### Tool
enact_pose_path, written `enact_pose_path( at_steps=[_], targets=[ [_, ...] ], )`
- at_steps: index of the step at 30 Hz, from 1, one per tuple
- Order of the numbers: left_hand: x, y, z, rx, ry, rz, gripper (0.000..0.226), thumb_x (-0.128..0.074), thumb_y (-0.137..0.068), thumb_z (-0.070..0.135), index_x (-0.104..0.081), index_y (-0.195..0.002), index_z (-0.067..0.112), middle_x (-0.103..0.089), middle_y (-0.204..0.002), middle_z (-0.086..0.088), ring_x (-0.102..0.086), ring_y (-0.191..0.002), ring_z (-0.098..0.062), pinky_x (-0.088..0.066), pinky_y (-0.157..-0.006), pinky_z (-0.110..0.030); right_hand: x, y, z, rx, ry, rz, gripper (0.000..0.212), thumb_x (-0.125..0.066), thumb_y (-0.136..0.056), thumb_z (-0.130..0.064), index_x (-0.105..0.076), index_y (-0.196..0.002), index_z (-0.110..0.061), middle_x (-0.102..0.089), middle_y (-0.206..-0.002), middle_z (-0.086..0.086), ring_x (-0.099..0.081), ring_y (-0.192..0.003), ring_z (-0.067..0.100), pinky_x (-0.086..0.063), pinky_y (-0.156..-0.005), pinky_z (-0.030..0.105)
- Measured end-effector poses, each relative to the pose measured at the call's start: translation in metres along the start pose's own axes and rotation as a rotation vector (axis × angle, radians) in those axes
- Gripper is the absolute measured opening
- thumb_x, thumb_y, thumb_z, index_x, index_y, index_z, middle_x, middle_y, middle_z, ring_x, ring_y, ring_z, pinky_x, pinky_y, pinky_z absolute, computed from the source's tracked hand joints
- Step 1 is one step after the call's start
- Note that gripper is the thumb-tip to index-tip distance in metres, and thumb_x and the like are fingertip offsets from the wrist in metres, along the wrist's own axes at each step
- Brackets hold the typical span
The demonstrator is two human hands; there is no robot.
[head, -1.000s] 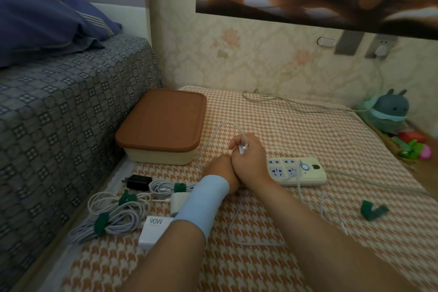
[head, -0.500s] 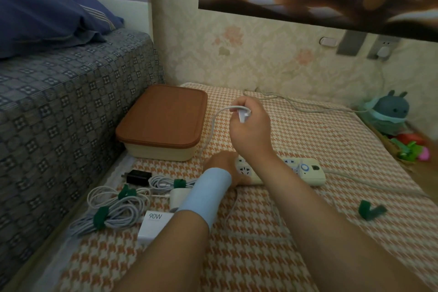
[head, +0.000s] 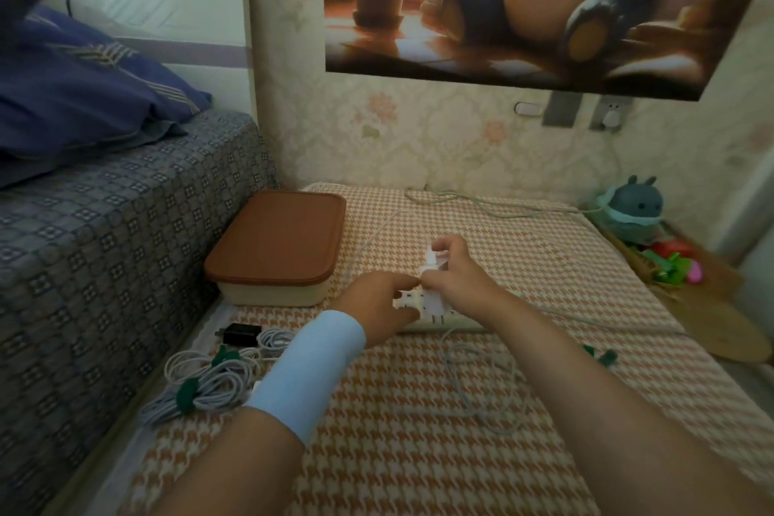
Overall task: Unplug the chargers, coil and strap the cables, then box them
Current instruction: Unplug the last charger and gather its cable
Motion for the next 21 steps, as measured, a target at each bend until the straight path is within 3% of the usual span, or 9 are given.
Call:
enact_pose_path(
  at_steps=[5, 7, 9, 10, 12, 14, 17, 19, 21],
  targets=[
    [0.024, 0.029, 0.018, -0.042, 0.078, 0.125, 0.029, -0.063, -0.093, 0.025, -0.067, -0.122, 0.029, -0.069, -0.114, 0.014, -0.064, -0.094, -0.005, -0.053, -0.088, -0.029, 0.033, 0.031, -0.009, 0.128, 0.118, 0.1, 0.051, -0.077, -0.085, -0.028, -0.056, -0.131, -0.022, -0.059, -0.122, -0.003, -0.062, -0.105, 0.016, -0.057, -0.083, 0.033],
    [0.027, 0.037, 0.028, -0.064, 0.077, 0.125, 0.024, -0.062, -0.094, 0.023, -0.07, -0.115, 0.031, -0.069, -0.105, 0.016, -0.063, -0.089, -0.004, -0.053, -0.083, -0.027, 0.045, 0.045, -0.019, 0.18, 0.067, 0.125, 0.037, -0.077, -0.086, -0.026, -0.064, -0.12, -0.022, -0.064, -0.115, -0.004, -0.064, -0.098, 0.012, -0.056, -0.082, 0.032],
    [0.034, 0.046, 0.037, -0.071, 0.067, 0.127, 0.024, -0.06, -0.092, 0.018, -0.071, -0.106, 0.034, -0.069, -0.095, 0.02, -0.063, -0.085, -0.004, -0.054, -0.08, -0.027, 0.049, 0.06, -0.026, 0.205, 0.041, 0.084, 0.008, -0.071, -0.091, -0.024, -0.067, -0.097, -0.021, -0.066, -0.097, 0.0, -0.063, -0.083, 0.013, -0.052, -0.074, 0.036],
    [0.039, 0.05, 0.04, -0.074, 0.072, 0.137, 0.028, -0.058, -0.09, 0.012, -0.07, -0.099, 0.035, -0.07, -0.09, 0.02, -0.064, -0.083, -0.005, -0.055, -0.077, -0.028, 0.049, 0.066, -0.026, 0.206, 0.064, 0.044, 0.01, -0.069, -0.092, -0.026, -0.067, -0.092, -0.016, -0.066, -0.091, 0.005, -0.062, -0.079, 0.017, -0.049, -0.071, 0.037],
    [0.052, 0.06, 0.046, -0.066, 0.082, 0.175, 0.035, -0.054, -0.085, 0.004, -0.065, -0.082, 0.038, -0.071, -0.084, 0.017, -0.063, -0.077, -0.007, -0.055, -0.071, -0.027, 0.037, 0.079, -0.013, 0.138, 0.143, -0.107, 0.026, -0.069, -0.091, -0.031, -0.069, -0.102, -0.008, -0.068, -0.096, 0.01, -0.065, -0.084, 0.023, -0.049, -0.071, 0.038],
    [0.062, 0.068, 0.049, -0.048, 0.101, 0.245, 0.033, -0.053, -0.085, 0.005, -0.06, -0.075, 0.035, -0.07, -0.083, 0.012, -0.062, -0.073, -0.01, -0.051, -0.067, -0.027, 0.018, 0.096, 0.008, 0.046, 0.274, -0.267, 0.042, -0.072, -0.087, -0.04, -0.063, -0.123, -0.019, -0.066, -0.11, 0.001, -0.067, -0.095, 0.018, -0.055, -0.075, 0.034],
    [0.045, 0.073, 0.047, 0.066, 0.363, 0.161, 0.012, -0.058, -0.091, 0.019, -0.058, -0.096, 0.03, -0.067, -0.102, 0.002, -0.066, -0.089, -0.022, -0.057, -0.075, -0.038, 0.001, 0.108, 0.035, -0.021, 0.357, -0.291, 0.067, -0.079, -0.076, -0.053, -0.053, -0.134, -0.031, -0.058, -0.122, -0.006, -0.062, -0.103, 0.011, -0.056, -0.087, 0.033],
    [0.005, 0.078, 0.046, 0.231, 0.581, -0.074, 0.031, -0.059, -0.095, 0.035, -0.05, -0.125, 0.03, -0.057, -0.119, 0.003, -0.068, -0.096, -0.026, -0.061, -0.075, -0.042, -0.006, 0.107, 0.04, -0.003, 0.321, -0.226, 0.084, -0.085, -0.071, -0.052, -0.049, -0.142, -0.027, -0.057, -0.128, -0.005, -0.06, -0.111, 0.015, -0.055, -0.094, 0.034],
    [-0.021, 0.082, 0.051, 0.255, 0.564, -0.21, 0.051, -0.061, -0.096, 0.026, -0.04, -0.142, 0.035, -0.049, -0.123, 0.006, -0.068, -0.098, -0.028, -0.061, -0.073, -0.04, -0.011, 0.104, 0.036, 0.059, 0.32, -0.18, 0.098, -0.088, -0.069, -0.049, -0.04, -0.151, -0.025, -0.054, -0.141, -0.003, -0.056, -0.123, 0.017, -0.052, -0.096, 0.032]
  ],
)
Point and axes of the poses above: each hand's wrist, its own y-axis away from the middle knuckle, its own x-axis out of the back of the hand, z = x × y, the point moved 10 cm from there along -y, towards the middle knuckle
